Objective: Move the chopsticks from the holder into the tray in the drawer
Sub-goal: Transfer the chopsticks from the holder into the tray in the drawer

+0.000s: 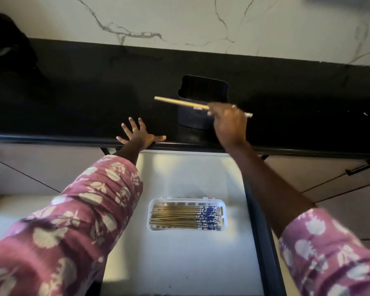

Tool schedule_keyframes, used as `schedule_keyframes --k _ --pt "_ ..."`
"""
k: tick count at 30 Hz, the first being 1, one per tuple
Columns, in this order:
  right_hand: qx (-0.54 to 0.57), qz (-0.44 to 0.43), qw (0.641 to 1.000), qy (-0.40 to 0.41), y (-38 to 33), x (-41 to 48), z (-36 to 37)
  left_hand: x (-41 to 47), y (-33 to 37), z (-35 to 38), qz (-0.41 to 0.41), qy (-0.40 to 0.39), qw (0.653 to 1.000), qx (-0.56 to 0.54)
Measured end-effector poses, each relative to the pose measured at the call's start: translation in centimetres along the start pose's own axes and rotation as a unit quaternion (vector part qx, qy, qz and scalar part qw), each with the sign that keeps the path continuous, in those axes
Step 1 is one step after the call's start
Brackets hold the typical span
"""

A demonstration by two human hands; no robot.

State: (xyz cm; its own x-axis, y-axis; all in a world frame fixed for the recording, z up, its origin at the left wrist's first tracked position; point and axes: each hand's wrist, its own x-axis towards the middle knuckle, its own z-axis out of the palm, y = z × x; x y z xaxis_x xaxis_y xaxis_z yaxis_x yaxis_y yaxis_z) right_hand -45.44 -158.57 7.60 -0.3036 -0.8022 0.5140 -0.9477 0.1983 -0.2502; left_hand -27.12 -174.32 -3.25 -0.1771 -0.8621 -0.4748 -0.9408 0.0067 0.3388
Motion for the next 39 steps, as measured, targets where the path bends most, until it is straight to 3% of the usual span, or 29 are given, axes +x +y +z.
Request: schedule_keyframes --k 3,6,8,11,18,29,39 --pt "0.067 -0.026 0.997 0.033 -0.7 -5.7 2.5 0.2 -0.1 0.2 0.001 0.007 1.000 0.004" --pt "0.071 0.000 0.997 -0.012 -0.6 -10.8 4.8 0.5 -0.2 0.3 0.000 0.011 1.000 0.006" --pt "0.076 0.032 0.991 -0.109 -0.3 -13.8 6.1 0.6 -0.2 0.4 -0.002 0.014 1.000 0.004" --pt "0.084 0.088 0.953 -0.276 0.5 -17.8 7.8 0.8 -0.2 0.5 -0.005 0.018 1.000 0.003" --pt "0.009 0.054 0.891 -0.450 1.3 -22.3 10.0 1.3 -0.1 0.7 -0.005 0.027 1.000 -0.003" --pt "0.009 -0.013 0.884 -0.466 -0.1 -23.5 12.5 1.5 0.0 0.9 -0.007 0.037 0.999 -0.013" --pt "0.052 0.023 0.884 -0.465 -0.1 -23.9 12.4 0.4 -0.3 0.9 0.019 0.053 0.998 -0.014"
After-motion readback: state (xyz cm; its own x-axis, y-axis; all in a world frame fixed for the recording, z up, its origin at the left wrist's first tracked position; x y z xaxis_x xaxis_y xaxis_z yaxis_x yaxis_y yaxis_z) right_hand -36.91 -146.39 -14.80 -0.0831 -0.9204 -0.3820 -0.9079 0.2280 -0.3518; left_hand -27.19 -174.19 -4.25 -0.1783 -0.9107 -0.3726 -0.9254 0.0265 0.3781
